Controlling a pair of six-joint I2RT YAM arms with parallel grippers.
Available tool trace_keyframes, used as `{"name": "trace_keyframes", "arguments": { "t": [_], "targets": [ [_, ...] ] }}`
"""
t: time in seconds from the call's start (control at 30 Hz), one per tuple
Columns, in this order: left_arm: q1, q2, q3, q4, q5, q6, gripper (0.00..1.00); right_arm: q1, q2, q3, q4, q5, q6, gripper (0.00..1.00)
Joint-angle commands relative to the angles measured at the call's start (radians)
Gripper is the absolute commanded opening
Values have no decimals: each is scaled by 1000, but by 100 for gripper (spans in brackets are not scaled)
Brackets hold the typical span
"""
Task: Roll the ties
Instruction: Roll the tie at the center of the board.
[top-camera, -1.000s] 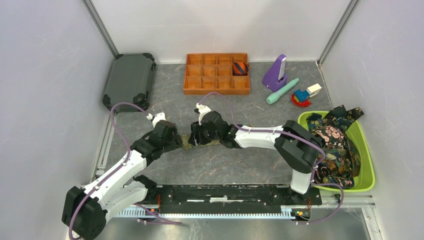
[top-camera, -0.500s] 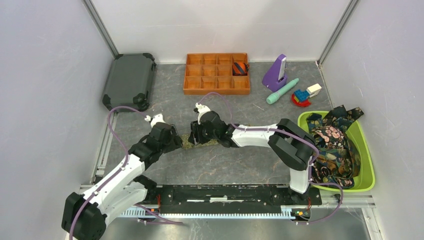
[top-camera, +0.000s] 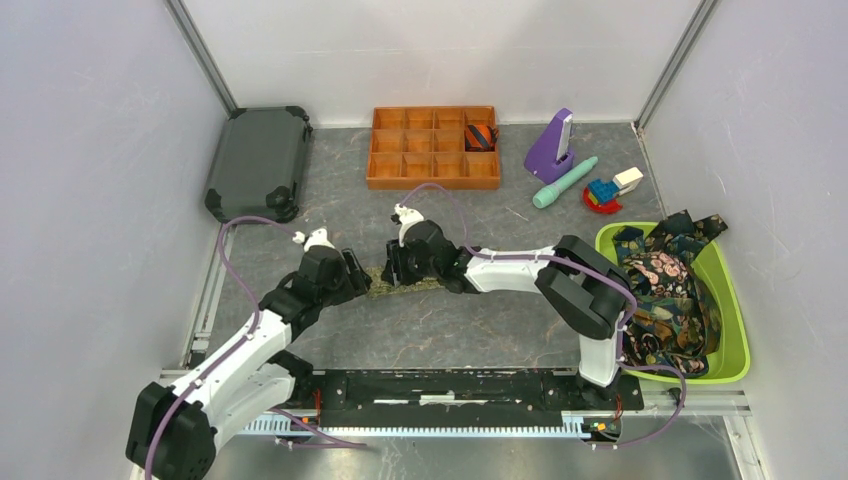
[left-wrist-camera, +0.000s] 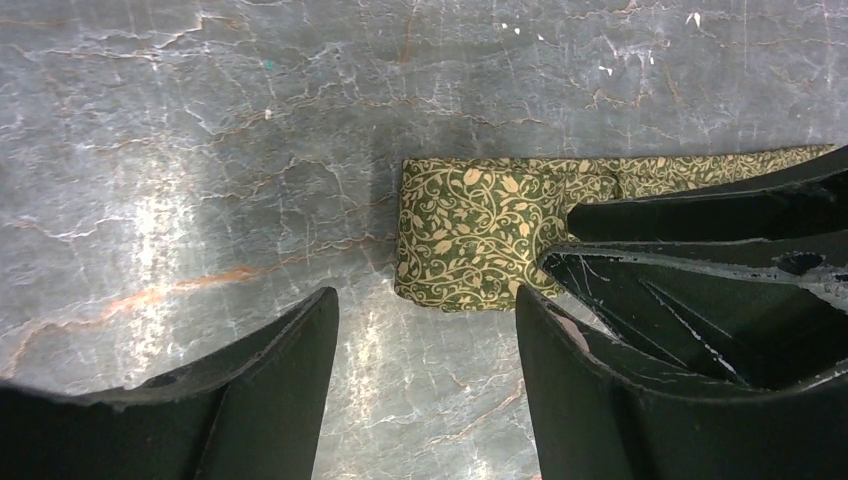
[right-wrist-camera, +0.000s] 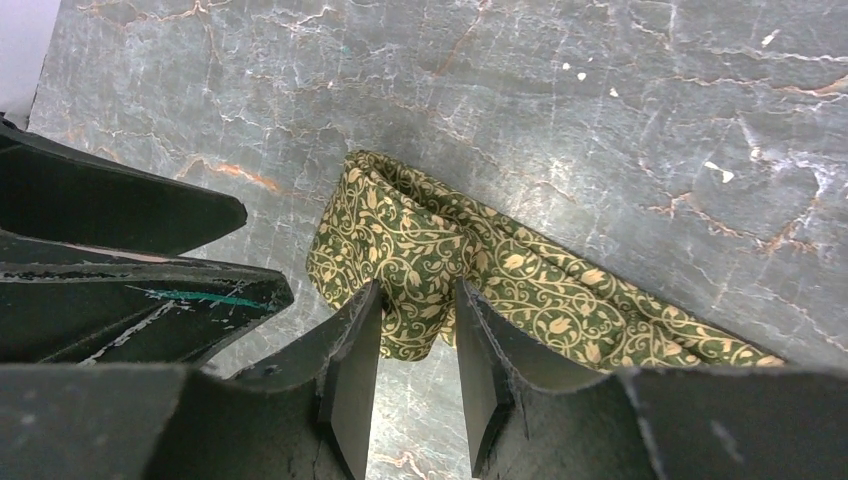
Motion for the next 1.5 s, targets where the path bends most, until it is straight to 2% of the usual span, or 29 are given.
{"name": "trace_keyframes", "arguments": {
  "t": [0.0, 0.5, 0.87, 1.07, 1.27, 1.47],
  "targets": [
    [18, 20, -17, 112, 76, 43, 71, -18, 12, -23, 52, -7, -23, 39],
    [74, 99, -40, 243, 168, 50, 70, -56, 39, -55, 92, -56, -29, 38],
    [180, 194, -132, 511, 343, 34, 65, -78, 67, -54, 104, -83, -34, 37],
    [192, 236, -161, 631, 383, 18, 63, -82, 86, -51, 112, -93, -34, 36],
    [198, 295, -184, 719, 413, 5, 58, -84, 104, -40, 112, -101, -35, 36],
    [200, 339, -197, 770, 421, -10, 55, -89, 113, -39, 112, -104, -36, 36]
  ]
}}
